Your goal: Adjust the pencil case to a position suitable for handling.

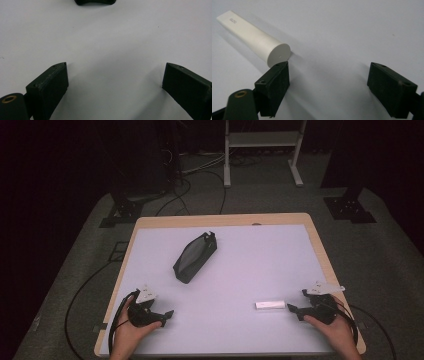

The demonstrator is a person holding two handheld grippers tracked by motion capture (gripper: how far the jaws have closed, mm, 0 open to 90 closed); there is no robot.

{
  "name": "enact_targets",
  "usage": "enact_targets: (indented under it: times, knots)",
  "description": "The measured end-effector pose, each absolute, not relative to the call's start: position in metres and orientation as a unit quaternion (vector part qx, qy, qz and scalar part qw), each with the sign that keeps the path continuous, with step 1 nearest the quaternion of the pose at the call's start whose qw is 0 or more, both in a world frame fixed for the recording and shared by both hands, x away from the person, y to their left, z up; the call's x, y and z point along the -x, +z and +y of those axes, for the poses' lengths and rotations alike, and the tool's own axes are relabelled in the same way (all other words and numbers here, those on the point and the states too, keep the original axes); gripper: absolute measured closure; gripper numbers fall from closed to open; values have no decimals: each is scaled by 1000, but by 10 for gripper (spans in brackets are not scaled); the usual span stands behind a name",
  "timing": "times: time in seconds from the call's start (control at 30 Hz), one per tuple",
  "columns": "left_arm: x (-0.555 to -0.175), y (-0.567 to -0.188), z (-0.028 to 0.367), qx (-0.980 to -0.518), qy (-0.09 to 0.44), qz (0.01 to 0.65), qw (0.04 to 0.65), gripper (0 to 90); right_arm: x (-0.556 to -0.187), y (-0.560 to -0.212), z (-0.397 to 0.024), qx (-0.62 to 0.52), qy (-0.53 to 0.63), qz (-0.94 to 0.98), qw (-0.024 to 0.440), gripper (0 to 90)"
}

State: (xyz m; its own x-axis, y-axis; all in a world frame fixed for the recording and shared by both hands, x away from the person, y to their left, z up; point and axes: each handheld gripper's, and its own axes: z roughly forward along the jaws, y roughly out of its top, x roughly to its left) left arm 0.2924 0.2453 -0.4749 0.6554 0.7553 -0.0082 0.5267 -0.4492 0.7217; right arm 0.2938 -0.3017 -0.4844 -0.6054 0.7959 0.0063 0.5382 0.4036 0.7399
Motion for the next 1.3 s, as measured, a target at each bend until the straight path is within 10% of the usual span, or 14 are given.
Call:
enact_targets:
  times: [1.3]
  knots:
    - [-324, -430, 227, -826, 167, 379, 383, 166, -294, -484, -302, -407, 364, 819, 177, 169]
